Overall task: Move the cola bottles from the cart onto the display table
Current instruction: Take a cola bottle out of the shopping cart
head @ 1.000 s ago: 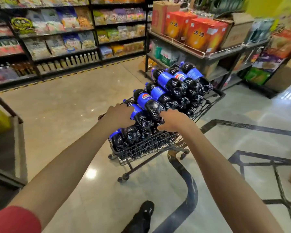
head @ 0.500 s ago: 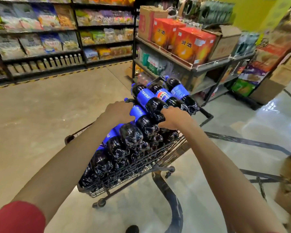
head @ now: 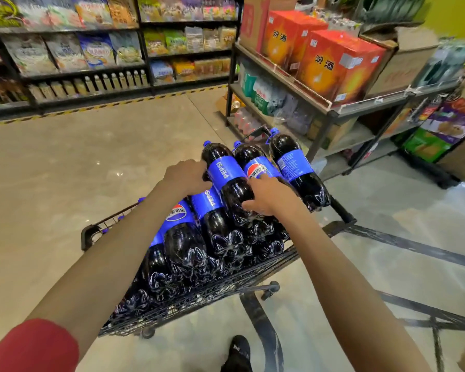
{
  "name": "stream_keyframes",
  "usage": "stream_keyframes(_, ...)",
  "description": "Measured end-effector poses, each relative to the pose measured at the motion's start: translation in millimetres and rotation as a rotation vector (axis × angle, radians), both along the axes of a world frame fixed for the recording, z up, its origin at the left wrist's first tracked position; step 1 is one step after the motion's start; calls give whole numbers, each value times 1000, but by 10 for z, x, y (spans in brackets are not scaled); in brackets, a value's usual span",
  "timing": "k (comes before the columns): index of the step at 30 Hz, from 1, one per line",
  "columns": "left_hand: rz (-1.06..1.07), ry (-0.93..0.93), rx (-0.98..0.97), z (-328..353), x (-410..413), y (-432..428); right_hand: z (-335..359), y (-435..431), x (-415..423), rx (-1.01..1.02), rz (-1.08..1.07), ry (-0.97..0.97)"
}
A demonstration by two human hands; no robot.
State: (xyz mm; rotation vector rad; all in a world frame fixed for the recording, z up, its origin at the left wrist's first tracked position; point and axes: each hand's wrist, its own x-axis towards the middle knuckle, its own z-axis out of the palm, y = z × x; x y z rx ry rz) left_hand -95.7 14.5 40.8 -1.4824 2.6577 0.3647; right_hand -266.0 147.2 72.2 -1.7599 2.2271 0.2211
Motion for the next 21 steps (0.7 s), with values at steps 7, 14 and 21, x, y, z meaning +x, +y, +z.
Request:
stream_keyframes(7,356,384,249,-263,-315,-300,-282,-288,-172,9,-17,-181)
stream_keyframes(14,623,696,502,-597,-421,-525,-441,-406,-111,-43,-103,-268)
stream_keyframes(21,587,742,566,-698,-551,-792,-495,-579,-49,-17,-223,-256)
